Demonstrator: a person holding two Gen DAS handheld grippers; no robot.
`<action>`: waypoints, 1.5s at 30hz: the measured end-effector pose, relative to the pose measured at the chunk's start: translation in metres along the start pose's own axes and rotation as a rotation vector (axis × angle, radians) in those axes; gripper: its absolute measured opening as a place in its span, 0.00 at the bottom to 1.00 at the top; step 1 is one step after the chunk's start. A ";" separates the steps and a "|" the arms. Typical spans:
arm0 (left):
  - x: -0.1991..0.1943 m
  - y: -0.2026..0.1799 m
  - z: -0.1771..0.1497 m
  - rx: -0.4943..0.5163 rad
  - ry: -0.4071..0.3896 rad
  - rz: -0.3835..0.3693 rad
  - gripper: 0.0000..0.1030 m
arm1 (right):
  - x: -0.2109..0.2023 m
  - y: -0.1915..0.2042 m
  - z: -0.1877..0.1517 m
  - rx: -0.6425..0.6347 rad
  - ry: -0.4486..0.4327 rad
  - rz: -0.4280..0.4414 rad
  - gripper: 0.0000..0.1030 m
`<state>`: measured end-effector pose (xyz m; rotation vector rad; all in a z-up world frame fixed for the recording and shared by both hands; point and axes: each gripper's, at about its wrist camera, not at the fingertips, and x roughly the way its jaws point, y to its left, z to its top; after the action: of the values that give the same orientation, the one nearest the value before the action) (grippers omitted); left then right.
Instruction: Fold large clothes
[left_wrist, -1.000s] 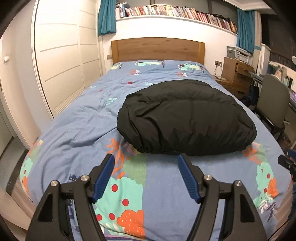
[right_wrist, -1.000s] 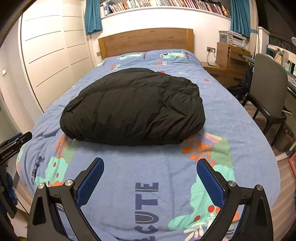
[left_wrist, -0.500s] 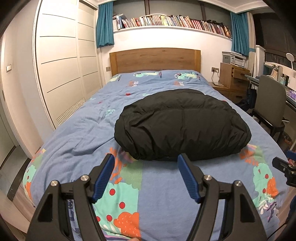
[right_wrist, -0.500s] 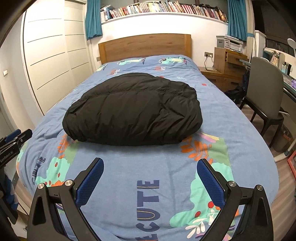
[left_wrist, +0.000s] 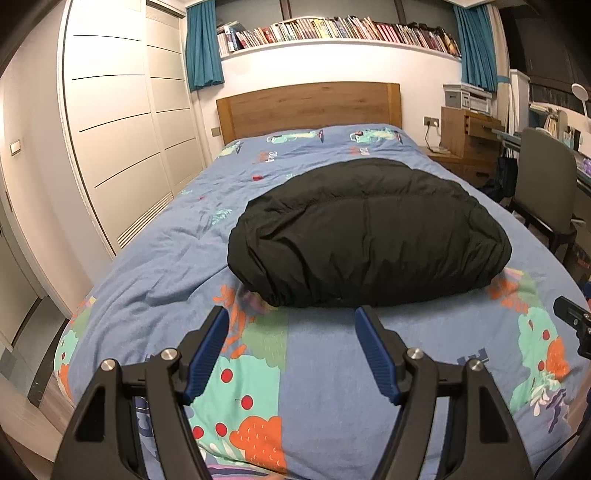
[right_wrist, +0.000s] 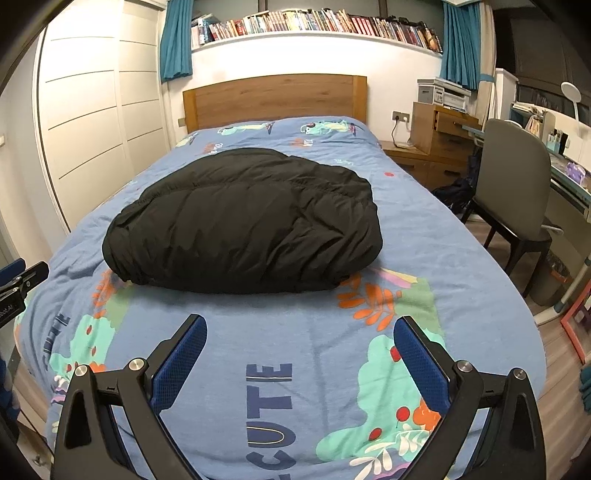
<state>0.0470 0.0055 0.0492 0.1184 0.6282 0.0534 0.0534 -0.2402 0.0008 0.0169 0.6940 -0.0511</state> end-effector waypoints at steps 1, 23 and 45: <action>0.001 -0.001 -0.001 0.003 0.002 0.000 0.67 | 0.002 0.000 -0.001 0.000 0.003 0.001 0.98; 0.028 -0.014 -0.009 0.047 0.064 -0.020 0.67 | 0.026 0.003 -0.011 -0.017 0.050 -0.005 0.99; 0.040 -0.016 -0.020 0.042 0.105 -0.045 0.67 | 0.028 0.010 -0.017 -0.055 0.062 -0.023 0.99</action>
<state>0.0677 -0.0048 0.0083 0.1432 0.7370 0.0033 0.0651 -0.2308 -0.0303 -0.0426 0.7572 -0.0541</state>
